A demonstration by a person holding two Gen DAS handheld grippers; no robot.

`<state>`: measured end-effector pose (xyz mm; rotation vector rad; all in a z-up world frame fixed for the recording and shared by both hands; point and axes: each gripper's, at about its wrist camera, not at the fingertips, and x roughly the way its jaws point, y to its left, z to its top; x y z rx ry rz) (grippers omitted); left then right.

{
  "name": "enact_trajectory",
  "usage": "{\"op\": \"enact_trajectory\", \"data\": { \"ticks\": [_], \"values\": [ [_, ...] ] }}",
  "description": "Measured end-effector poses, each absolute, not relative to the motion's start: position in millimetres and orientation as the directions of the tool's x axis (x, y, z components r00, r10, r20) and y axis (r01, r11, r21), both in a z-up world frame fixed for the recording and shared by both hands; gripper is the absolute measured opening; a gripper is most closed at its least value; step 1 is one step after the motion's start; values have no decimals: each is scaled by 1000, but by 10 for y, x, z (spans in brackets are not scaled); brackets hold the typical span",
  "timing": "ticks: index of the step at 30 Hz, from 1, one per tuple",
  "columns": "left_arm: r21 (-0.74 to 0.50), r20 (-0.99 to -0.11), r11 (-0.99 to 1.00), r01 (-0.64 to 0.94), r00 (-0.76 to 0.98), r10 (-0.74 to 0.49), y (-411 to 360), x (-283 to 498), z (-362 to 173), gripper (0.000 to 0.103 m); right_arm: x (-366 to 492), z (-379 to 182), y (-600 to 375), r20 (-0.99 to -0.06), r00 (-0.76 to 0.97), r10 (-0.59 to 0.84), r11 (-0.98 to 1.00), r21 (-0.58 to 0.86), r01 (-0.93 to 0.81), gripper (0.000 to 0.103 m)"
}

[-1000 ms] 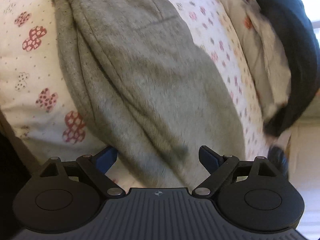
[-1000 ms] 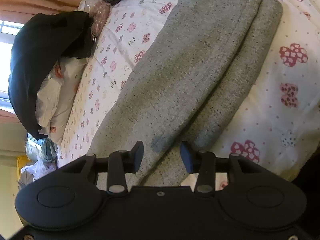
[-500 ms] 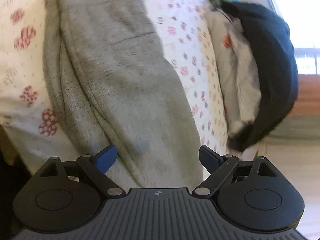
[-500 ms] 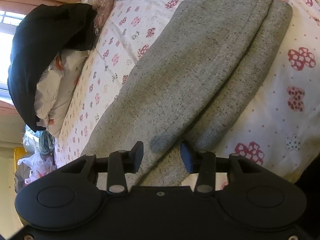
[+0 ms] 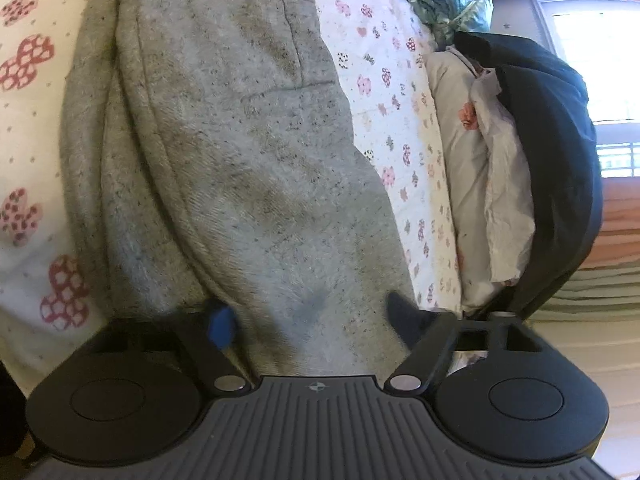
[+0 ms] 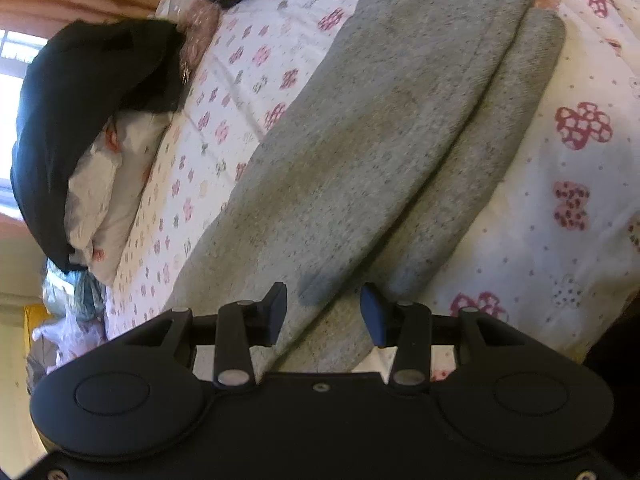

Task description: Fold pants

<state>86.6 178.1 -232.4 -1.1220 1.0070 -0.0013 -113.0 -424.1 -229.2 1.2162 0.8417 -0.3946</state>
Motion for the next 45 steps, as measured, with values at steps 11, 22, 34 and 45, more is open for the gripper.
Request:
{"op": "enact_trajectory", "data": {
  "ticks": [11,22,34,45],
  "values": [
    [-712,-701,485,-508,559,-443,1888,808,-2468,15,-1270,-2405,-4489,-684,721,107,182,727,663,11],
    [-721,-688,524,-454,566,-455,2025,674,-2235,13,-1412,-2158,-4467,-681,721,127,242,727,643,9],
    [-741,-667,502,-446,574,-475,2102,584,-2507,15,-1530,-2370,-4427,-751,652,105,262,653,710,20],
    [-650,-721,672,-354,567,-398,1947,372,-2025,19,-1950,-2061,-5195,-742,627,-238,149,610,778,39]
  ]
}}
